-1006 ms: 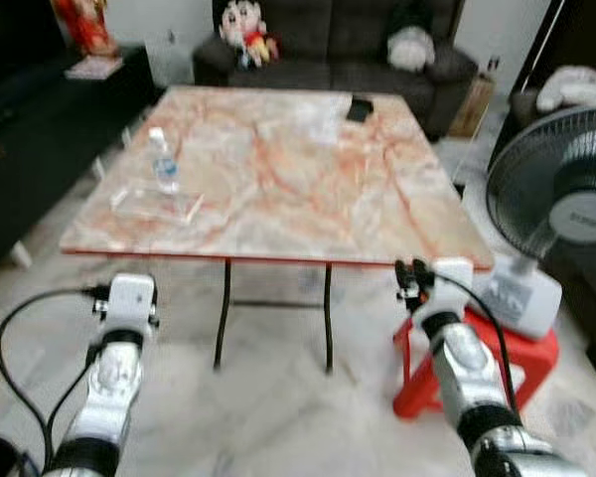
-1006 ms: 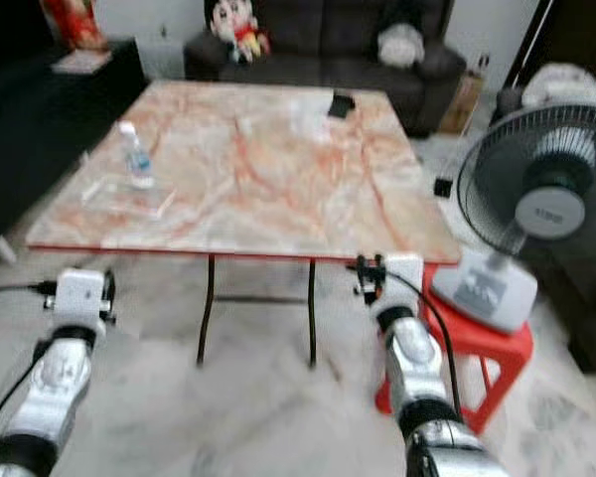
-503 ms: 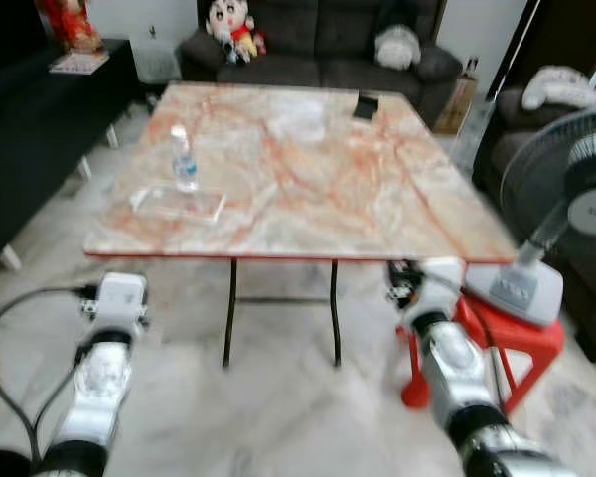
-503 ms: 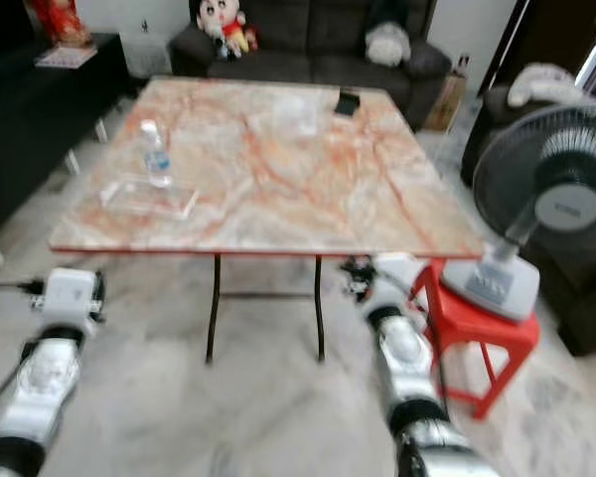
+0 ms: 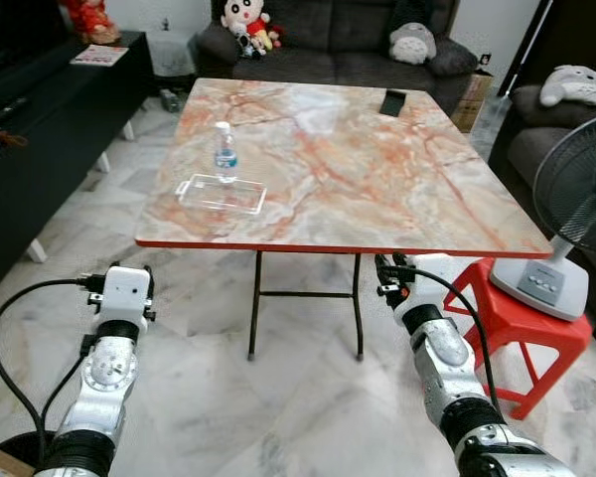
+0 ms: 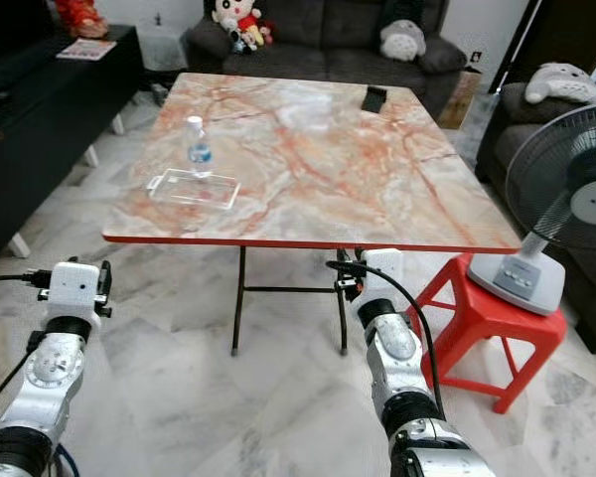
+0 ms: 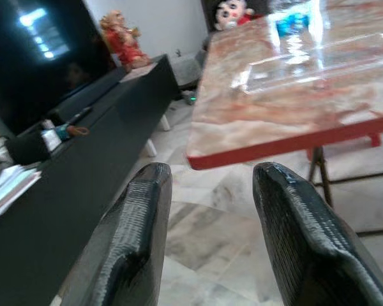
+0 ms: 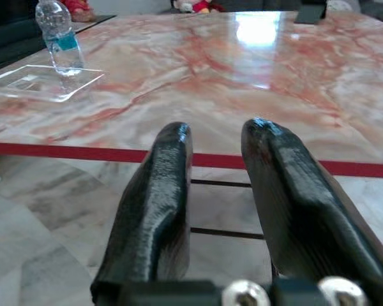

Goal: Picking trash to rubbish bin

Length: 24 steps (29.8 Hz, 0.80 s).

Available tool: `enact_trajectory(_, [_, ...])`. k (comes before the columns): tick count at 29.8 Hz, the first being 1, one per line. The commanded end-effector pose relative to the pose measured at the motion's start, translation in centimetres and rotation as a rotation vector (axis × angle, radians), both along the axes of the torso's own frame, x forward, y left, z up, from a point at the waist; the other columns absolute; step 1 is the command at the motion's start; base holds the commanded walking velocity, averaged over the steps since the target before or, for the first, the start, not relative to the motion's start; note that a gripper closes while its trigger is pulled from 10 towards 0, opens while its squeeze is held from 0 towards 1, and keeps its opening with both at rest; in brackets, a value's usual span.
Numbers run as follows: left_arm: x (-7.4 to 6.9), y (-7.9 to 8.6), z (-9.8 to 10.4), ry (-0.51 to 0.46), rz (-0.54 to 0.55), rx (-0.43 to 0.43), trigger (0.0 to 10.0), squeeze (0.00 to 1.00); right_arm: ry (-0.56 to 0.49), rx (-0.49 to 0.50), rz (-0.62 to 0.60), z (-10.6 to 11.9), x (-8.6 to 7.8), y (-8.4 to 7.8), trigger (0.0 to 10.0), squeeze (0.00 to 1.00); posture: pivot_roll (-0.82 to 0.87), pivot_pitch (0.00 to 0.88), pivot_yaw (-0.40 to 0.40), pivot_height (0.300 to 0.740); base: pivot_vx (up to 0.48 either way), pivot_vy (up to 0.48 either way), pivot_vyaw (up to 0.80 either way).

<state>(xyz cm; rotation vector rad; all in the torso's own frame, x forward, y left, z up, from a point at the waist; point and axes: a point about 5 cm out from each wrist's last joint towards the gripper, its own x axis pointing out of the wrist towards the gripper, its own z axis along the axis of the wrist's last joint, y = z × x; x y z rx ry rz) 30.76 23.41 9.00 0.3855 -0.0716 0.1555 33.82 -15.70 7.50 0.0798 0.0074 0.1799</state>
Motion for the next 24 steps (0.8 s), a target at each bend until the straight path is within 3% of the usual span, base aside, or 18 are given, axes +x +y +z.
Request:
enact_trajectory(1, [0.51,-0.91,0.71,-0.02,-0.036,0.009,10.0,0.0,-0.02,0.005,-0.019,0.68,0.35,-0.73,10.0,0.0,0.01,0.0,-0.052,0.74,0.0,0.0,0.0])
enact_trajectory(7, [0.57,-0.79,0.89,-0.023,-0.033,0.012,10.0,0.0,-0.03,0.017,-0.02,0.94,0.5,-0.62,10.0,0.0,0.01,0.0,-0.053,0.74,0.041,0.0,-0.62])
enact_trajectory(24, [0.68,-0.62,1.3,-0.037,-0.012,0.009,10.0,0.0,-0.054,-0.002,-0.007,1.5,0.79,-0.26,10.0,0.0,0.01,0.0,-0.057,0.74,0.274,0.0,0.0])
